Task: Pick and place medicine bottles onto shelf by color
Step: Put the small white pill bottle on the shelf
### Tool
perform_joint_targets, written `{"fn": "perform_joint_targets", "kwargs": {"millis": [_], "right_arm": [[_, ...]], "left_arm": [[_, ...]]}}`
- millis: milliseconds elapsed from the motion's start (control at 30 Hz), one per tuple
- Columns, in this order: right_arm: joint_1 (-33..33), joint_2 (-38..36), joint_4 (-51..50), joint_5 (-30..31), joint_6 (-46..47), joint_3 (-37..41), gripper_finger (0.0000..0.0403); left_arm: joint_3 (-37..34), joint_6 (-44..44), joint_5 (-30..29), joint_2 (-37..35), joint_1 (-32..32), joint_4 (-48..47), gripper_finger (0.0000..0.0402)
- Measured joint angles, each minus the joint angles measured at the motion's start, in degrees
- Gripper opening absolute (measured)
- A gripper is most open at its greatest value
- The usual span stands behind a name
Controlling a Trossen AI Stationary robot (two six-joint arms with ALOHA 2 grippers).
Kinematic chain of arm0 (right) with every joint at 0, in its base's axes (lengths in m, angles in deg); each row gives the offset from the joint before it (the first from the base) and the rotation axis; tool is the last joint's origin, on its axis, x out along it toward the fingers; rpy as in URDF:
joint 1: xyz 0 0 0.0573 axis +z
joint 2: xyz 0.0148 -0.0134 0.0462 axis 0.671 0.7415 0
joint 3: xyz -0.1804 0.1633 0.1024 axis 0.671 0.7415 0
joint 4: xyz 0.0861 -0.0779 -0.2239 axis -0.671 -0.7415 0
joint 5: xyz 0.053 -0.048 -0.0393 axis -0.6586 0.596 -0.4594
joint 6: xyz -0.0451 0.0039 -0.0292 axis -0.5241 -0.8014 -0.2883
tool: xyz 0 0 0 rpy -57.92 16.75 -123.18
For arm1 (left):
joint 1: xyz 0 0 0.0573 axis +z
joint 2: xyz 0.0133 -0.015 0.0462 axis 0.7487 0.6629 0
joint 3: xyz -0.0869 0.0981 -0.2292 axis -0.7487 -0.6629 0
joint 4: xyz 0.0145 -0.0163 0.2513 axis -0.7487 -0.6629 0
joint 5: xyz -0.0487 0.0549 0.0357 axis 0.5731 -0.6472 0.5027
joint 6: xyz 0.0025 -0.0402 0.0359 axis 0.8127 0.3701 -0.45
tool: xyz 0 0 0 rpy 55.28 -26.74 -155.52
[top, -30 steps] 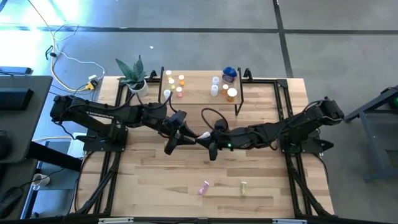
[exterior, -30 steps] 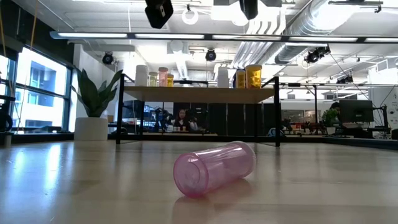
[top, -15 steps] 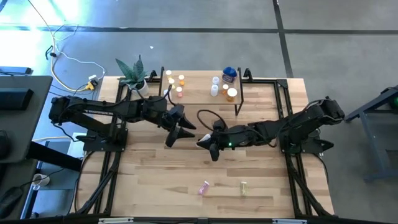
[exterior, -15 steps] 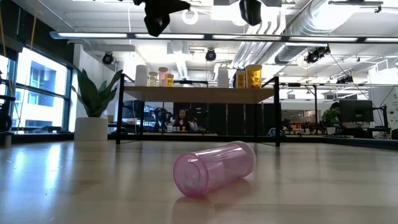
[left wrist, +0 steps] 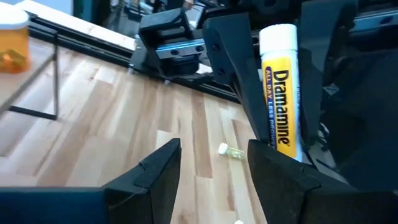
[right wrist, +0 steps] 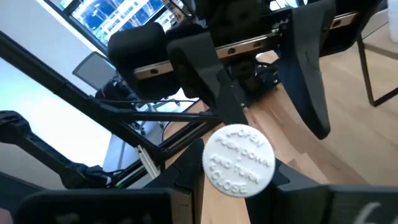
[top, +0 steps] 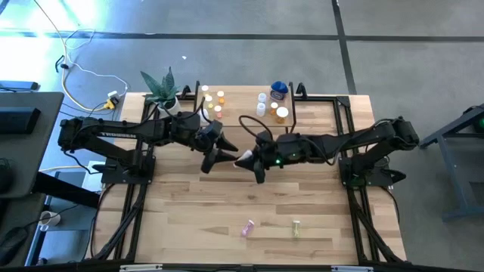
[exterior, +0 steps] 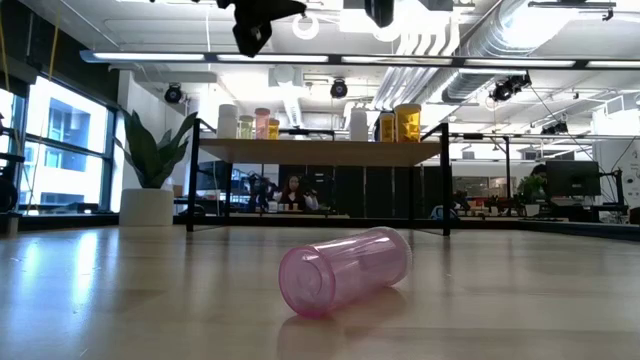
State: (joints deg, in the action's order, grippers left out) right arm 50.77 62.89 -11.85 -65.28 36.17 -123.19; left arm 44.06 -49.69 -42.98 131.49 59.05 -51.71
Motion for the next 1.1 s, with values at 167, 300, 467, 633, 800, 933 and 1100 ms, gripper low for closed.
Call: {"fn": "perform_joint_targets", "kwargs": {"millis": [167, 300, 467, 633, 800, 933, 1100], "right_arm": [[-1.2, 0.0, 0.0, -0.5, 0.4, 0.0, 0.0067], [-1.8, 0.0, -0.8, -2.7, 0.5, 0.0, 0.0067], [-1.9, 0.0, -2.0, -2.8, 1.0, 0.0, 0.0067], [-2.0, 0.1, -4.6, -2.5, 1.1, 0.0, 0.0067], [-2.7, 0.1, -4.7, -1.8, 0.8, 0.0, 0.0067], [-3.8, 0.1, -5.4, -2.8, 0.5, 0.0, 0.0067], [-4.8, 0.1, -5.5, -4.8, 0.5, 0.0, 0.0067]], "left_arm": [[0.0, 0.0, -1.6, 0.0, 0.0, 0.0, 0.0177], [-0.1, -2.0, -1.6, 0.1, 0.0, 0.0, 0.0177], [-0.1, -3.0, -0.4, 0.1, 1.2, -0.1, 0.0177], [-0.1, -3.1, 1.4, 0.0, 2.8, -0.3, 0.0174], [-0.1, -3.9, 6.0, 0.0, 3.9, -0.4, 0.0141], [-0.1, -3.9, 6.4, 0.0, 4.1, -0.4, 0.0086], [-0.1, -3.2, 6.4, 0.0, 4.1, -0.3, 0.0013]]}}
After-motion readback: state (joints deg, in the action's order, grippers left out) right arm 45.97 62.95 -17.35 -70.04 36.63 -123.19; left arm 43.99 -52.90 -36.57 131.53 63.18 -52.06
